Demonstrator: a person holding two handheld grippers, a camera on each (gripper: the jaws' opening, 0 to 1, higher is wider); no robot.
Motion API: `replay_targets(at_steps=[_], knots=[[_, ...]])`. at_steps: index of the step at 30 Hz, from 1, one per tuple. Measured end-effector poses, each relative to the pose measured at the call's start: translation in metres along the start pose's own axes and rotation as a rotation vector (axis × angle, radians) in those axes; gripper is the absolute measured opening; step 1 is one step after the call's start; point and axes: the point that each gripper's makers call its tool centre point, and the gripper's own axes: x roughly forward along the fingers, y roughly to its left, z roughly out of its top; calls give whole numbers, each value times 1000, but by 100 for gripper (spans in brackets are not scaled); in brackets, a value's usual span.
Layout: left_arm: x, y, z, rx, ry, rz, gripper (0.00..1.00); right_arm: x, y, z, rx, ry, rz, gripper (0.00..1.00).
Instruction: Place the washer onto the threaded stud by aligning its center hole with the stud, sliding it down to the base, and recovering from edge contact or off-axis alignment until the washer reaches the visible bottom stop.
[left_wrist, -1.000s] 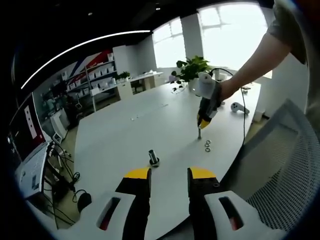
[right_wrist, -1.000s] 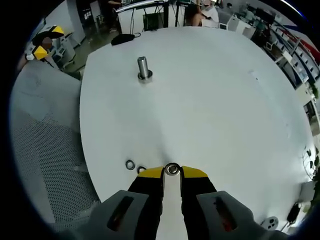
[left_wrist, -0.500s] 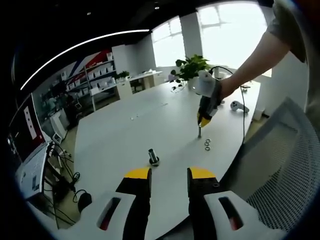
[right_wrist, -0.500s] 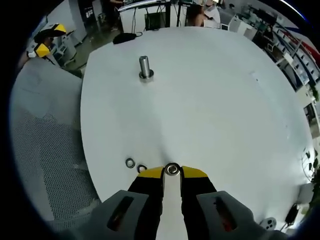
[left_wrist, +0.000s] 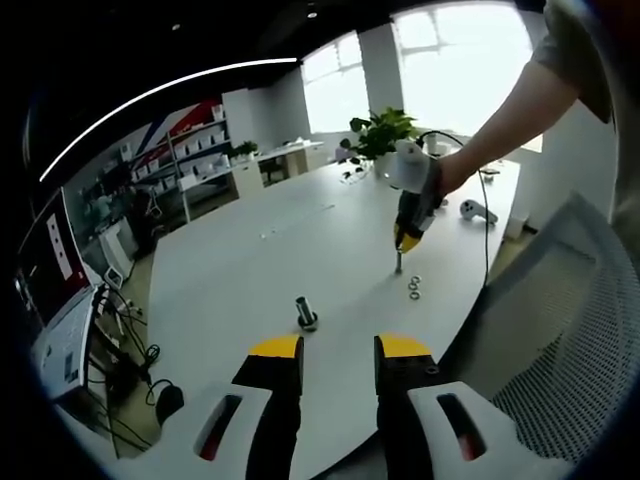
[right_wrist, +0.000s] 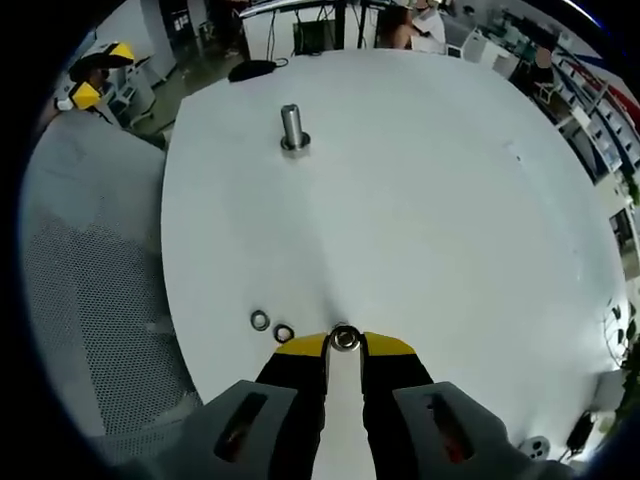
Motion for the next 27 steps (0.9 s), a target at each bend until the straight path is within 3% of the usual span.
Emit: replay_targets(at_steps=[27], knots=[[1, 3, -3, -3, 12, 10, 26, 38, -1, -20, 15, 84, 35, 14]])
